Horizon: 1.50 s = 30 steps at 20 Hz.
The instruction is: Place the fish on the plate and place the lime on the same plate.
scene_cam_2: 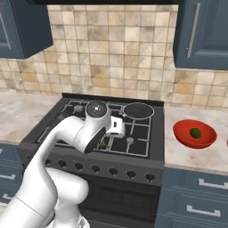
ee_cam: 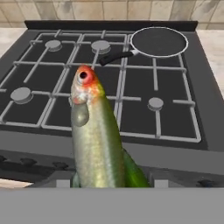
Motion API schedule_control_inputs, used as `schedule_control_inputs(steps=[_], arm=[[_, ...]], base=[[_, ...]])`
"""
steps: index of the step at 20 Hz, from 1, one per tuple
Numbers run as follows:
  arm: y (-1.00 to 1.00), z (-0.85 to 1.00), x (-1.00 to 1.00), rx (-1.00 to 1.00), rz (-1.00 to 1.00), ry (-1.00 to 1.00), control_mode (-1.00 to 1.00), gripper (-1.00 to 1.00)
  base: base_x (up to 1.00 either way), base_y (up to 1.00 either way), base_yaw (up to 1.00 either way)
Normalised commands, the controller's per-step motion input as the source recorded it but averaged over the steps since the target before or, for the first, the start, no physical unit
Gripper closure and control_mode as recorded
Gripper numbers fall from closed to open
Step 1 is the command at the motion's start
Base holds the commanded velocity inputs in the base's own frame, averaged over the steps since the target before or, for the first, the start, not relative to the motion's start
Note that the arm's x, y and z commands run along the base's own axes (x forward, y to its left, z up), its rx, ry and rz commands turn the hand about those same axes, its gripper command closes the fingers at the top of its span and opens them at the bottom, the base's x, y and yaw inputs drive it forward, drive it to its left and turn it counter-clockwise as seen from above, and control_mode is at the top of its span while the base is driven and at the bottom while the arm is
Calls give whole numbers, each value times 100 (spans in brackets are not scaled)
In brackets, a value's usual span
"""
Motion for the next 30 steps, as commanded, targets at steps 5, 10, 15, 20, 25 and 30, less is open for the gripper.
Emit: schedule_control_inputs(steps=[5, 10, 15, 20, 25, 30], arm=[[0, 0, 0, 0, 0, 0, 100, 100], [0, 0, 0, 0, 0, 0, 100, 100], [0, 0, 0, 0, 0, 0, 100, 100], [0, 0, 0, 0, 0, 0, 100, 100], [0, 0, 0, 0, 0, 0, 100, 100], [0, 0, 0, 0, 0, 0, 100, 100]], base=[[-46, -6, 3], [-32, -49, 1], [-11, -91, 0], [-1, -98, 0], [0, -84, 2], [0, -70, 1]])
